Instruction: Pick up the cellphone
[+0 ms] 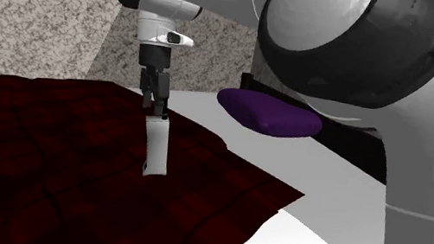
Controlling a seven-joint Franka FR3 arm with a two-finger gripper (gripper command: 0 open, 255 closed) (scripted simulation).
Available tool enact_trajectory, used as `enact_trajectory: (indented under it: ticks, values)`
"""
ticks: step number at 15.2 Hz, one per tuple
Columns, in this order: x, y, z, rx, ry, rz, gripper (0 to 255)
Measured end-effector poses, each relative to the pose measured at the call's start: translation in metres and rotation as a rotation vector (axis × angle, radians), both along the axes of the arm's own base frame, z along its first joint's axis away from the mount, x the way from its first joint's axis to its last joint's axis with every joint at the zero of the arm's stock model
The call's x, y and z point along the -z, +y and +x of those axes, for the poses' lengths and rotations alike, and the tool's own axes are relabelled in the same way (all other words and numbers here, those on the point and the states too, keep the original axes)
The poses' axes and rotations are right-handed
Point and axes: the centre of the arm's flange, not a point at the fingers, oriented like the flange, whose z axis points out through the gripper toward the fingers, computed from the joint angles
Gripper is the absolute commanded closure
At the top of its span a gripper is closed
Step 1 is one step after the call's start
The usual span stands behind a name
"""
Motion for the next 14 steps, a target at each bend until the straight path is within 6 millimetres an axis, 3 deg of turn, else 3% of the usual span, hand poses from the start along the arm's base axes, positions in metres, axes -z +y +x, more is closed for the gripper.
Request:
enact_trajectory:
  ticks: [3,9,10,14]
  values:
    - [0.012,0.012,0.016,0.037,0.005,-0.01,0]
    - [0.042,0.015,0.017,0.043,0.005,-0.013,0]
    - [0.044,0.015,0.016,0.043,0.005,-0.013,255]
    - [0.045,0.015,0.016,0.043,0.004,-0.012,255]
